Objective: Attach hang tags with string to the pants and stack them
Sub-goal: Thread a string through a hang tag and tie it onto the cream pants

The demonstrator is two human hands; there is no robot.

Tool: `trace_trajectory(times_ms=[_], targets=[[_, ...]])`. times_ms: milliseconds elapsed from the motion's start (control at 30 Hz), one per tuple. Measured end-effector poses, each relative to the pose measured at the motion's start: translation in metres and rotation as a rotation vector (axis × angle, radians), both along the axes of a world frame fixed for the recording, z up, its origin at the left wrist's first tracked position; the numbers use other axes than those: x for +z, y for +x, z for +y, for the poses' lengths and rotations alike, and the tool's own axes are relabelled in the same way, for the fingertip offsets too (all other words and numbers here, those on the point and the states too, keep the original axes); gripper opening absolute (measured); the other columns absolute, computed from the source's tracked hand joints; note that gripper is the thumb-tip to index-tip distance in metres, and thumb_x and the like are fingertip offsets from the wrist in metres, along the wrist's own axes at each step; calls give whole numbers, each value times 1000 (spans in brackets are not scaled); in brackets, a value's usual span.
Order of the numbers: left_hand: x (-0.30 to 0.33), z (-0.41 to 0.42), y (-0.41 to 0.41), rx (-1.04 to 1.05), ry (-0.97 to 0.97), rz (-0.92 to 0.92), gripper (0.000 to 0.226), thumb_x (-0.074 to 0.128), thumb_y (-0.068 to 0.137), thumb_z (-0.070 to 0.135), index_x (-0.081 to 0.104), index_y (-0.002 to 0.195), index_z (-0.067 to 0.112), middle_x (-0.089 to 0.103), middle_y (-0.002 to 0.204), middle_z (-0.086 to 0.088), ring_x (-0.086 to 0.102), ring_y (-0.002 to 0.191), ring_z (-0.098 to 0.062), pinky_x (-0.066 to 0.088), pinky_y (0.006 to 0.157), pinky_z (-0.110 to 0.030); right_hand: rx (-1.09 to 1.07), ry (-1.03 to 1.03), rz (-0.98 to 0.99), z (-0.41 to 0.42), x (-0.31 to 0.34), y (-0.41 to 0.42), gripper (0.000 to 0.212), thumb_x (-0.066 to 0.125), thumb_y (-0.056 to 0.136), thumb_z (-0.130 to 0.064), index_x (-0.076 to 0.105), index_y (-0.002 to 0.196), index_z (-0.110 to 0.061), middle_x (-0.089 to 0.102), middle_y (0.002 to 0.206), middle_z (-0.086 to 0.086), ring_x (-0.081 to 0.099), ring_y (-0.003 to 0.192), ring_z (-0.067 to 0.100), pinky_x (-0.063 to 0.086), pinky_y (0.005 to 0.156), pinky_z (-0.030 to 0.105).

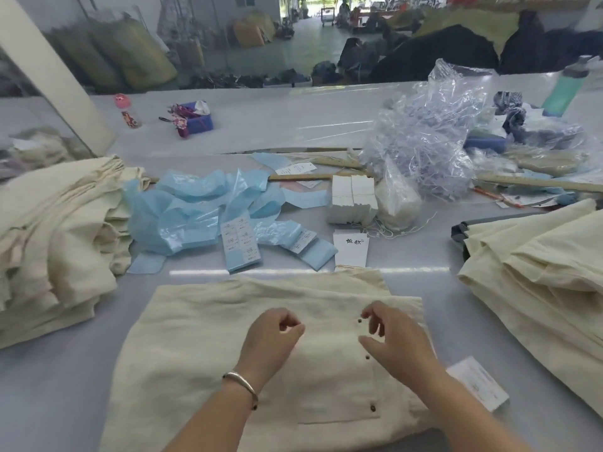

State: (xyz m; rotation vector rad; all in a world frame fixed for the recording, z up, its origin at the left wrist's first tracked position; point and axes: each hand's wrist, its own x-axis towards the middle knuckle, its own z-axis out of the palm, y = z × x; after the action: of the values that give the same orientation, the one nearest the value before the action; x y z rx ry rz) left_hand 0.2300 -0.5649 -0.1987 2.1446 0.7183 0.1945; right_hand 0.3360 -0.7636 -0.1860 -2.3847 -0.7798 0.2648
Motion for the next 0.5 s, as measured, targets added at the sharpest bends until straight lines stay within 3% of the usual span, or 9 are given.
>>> trace_trajectory(times_ms=[67,133,200,333,433,500], targets=[[-4,45,-33,115,240,111,5,67,85,24,64,84,27,62,99,8,52,103,-16,40,84,-25,183,-178,-38,38,-12,-3,64,69,78,-35,42,136,-31,46,134,-12,42,126,10,38,97,25],[-10,84,-70,189,410,315,9,62,87,30,61,96,28,57,114,9,44,116,-18,40,91,-30,304,-323,-76,74,-18,0,93,72,75,-39,21,151,-27,20,156,-7,18,143,13,25,112,27],[-16,110,-100,241,436,405,23,62,86,44,58,104,29,54,123,10,41,120,-18,40,93,-32,337,-406,-86,103,-18,9,110,79,69,-43,11,154,-24,6,161,-3,9,147,15,18,117,29],[-24,140,-136,373,437,477,85,56,74,76,39,140,25,37,146,4,33,133,-23,35,104,-37,337,-596,-83,137,-23,27,128,82,61,-54,0,154,-22,3,162,3,8,148,17,18,118,34],[-29,152,-150,470,302,450,108,62,69,77,21,149,17,29,149,-10,29,136,-32,36,105,-43,317,-670,-54,146,-29,28,133,81,57,-61,-2,154,-23,11,161,3,14,147,18,16,118,40],[-34,156,-156,481,256,367,109,70,69,69,22,147,9,37,145,-15,36,133,-35,38,103,-42,269,-693,-94,150,-31,25,128,77,58,-65,5,153,-22,23,156,3,22,144,19,11,117,43]])
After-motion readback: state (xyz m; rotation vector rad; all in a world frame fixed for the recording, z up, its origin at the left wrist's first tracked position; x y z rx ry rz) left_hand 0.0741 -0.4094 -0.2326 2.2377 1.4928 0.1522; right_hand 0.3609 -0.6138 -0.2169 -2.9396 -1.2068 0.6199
